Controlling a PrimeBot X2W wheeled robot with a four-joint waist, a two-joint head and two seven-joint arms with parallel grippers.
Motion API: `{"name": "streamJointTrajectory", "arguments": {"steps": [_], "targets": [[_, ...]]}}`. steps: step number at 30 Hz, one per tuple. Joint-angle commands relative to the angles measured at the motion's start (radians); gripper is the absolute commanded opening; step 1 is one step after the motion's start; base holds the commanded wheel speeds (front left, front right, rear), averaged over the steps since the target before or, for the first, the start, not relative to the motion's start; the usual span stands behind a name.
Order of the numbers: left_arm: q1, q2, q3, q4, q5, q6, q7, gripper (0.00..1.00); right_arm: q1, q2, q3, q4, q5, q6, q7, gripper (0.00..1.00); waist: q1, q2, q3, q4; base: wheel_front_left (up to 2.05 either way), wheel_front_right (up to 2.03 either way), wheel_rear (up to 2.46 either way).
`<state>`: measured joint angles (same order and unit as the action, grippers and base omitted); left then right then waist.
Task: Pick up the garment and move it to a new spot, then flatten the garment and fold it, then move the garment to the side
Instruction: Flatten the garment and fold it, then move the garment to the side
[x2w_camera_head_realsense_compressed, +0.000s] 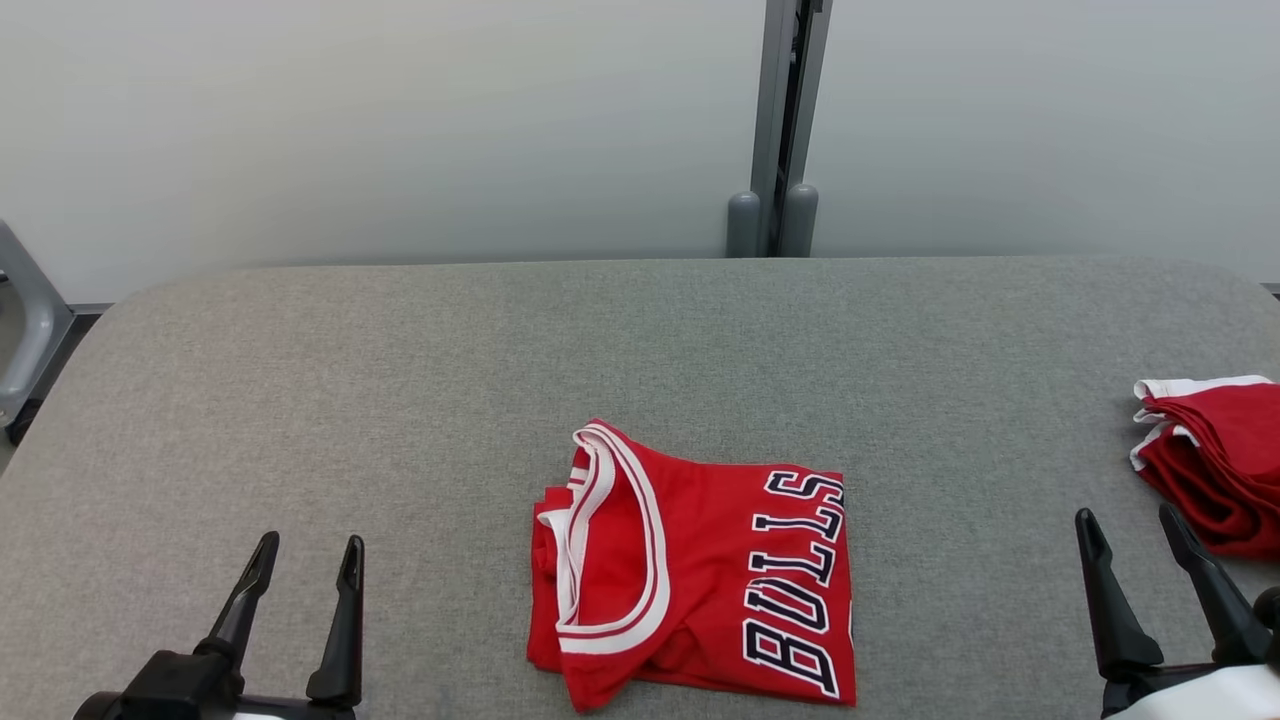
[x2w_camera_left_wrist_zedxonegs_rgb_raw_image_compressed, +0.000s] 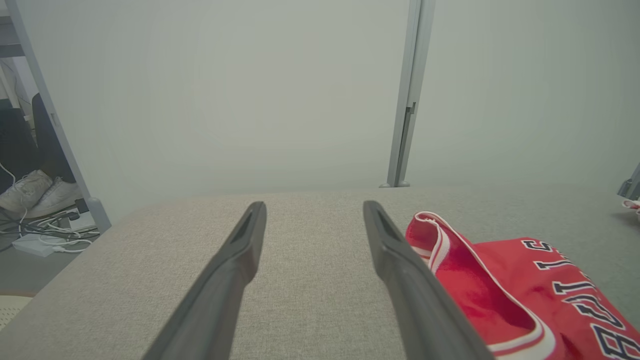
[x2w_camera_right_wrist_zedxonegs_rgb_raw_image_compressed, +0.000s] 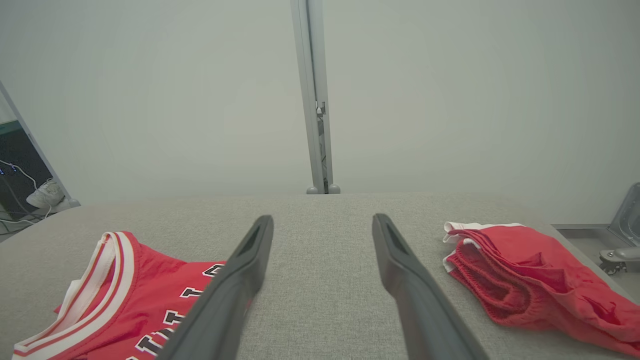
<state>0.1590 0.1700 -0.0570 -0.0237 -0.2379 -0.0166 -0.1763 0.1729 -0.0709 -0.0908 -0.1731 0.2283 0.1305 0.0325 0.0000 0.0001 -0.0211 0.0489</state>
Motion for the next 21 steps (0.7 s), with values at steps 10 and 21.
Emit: {"name": "streamJointTrajectory", "arguments": {"steps": [10,21], "targets": [[-0.013,0.009,-0.003,0.005,-0.009,0.009,-0.003,1.00,-0.001,0.005,-0.010,0.013,0.004,0.001,0.000,1.00,0.0000,-0.0001,-0.002,0.001,0.00,0.00,0.00],[-0.056,0.008,-0.011,0.000,-0.016,0.012,-0.018,1.00,-0.030,-0.012,-0.012,0.019,0.019,0.001,0.013,1.00,0.0000,-0.0001,0.048,0.030,0.00,0.00,0.00]]}}
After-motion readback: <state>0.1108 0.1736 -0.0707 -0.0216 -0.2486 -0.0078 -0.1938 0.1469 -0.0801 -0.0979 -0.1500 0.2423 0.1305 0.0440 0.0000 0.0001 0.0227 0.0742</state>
